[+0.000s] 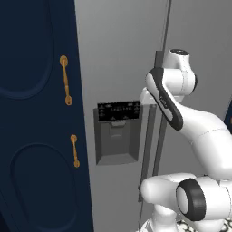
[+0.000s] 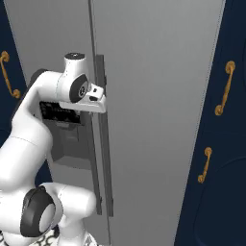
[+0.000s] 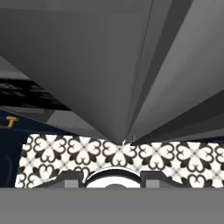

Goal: Grab a lemon wedge from the fridge and one ice cube from the ice bowl, and put them in the glass of lemonade.

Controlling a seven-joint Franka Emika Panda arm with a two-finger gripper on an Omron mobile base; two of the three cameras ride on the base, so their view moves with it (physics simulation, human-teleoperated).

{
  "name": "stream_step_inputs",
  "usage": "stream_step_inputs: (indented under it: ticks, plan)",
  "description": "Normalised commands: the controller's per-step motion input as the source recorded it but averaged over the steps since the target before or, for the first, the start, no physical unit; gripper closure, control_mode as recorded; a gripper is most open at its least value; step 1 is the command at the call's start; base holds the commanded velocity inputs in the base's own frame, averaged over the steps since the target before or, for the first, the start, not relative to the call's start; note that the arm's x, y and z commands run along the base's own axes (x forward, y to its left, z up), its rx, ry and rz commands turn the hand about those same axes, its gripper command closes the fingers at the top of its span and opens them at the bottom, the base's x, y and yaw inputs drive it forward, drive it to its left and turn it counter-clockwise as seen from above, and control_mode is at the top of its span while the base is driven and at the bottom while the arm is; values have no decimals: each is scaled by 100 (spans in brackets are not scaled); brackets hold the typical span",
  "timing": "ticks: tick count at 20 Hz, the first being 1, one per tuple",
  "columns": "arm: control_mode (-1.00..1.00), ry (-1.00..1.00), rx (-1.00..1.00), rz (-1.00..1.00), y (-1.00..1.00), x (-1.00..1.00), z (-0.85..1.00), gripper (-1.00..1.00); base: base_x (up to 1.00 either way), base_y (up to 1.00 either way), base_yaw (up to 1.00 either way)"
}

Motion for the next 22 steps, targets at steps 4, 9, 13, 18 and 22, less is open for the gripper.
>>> stream_step_inputs:
  ticks: [4, 9, 13, 18, 22]
  plan:
    - [100, 0, 0, 0, 0, 0, 0, -100, -5, 0, 0]
    - [100, 0, 0, 0, 0, 0, 0, -100, -76, 0, 8]
    - [100, 0, 0, 0, 0, 0, 0, -100, -79, 0, 18]
    - [100, 0, 0, 0, 0, 0, 0, -100, -28, 10, 37]
    - [100, 0, 0, 0, 0, 0, 0, -100, 5, 19, 65]
